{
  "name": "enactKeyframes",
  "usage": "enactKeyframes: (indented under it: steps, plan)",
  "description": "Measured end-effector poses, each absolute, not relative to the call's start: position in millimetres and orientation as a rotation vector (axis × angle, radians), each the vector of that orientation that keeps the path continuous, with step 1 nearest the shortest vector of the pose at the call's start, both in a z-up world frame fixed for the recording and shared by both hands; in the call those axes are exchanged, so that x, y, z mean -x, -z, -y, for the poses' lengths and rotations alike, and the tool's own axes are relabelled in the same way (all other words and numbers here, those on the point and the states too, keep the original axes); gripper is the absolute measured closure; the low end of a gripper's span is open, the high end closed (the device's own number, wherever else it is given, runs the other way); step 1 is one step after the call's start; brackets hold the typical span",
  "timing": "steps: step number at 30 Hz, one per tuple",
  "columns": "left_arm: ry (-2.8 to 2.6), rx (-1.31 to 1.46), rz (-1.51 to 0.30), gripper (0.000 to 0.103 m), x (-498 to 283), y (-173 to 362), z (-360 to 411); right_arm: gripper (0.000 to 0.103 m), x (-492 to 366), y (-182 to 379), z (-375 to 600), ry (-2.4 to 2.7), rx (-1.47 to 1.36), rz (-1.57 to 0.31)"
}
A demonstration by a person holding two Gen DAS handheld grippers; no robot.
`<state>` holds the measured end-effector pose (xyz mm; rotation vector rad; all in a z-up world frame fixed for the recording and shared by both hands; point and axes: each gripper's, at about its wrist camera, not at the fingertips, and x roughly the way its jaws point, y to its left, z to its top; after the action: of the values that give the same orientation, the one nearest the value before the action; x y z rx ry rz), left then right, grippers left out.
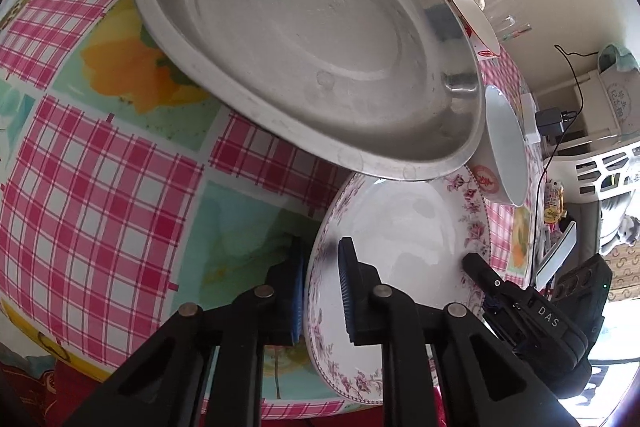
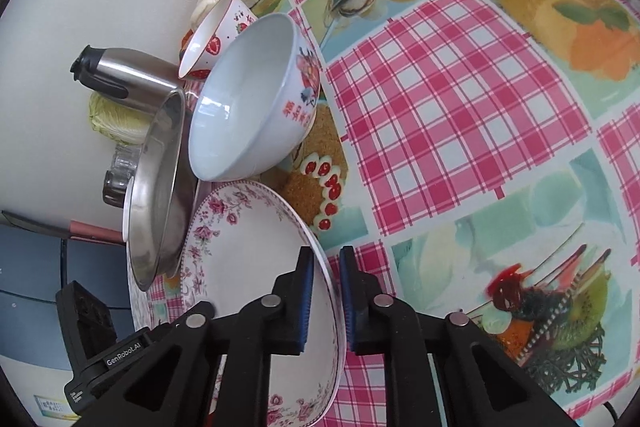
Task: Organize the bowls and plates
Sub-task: 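Close both grippers on the rose plate rim, then lift the rose plate rim with both grippers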
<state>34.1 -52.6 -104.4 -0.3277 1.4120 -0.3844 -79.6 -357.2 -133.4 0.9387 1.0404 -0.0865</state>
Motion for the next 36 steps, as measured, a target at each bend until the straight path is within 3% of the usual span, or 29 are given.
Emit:
enactKeyframes:
  steps: [36]
  plan:
    - [0.521, 0.206, -1.364, 0.087, -17, 76, 111, 0.090, 113, 88, 346, 0.136, -0.758, -0.991]
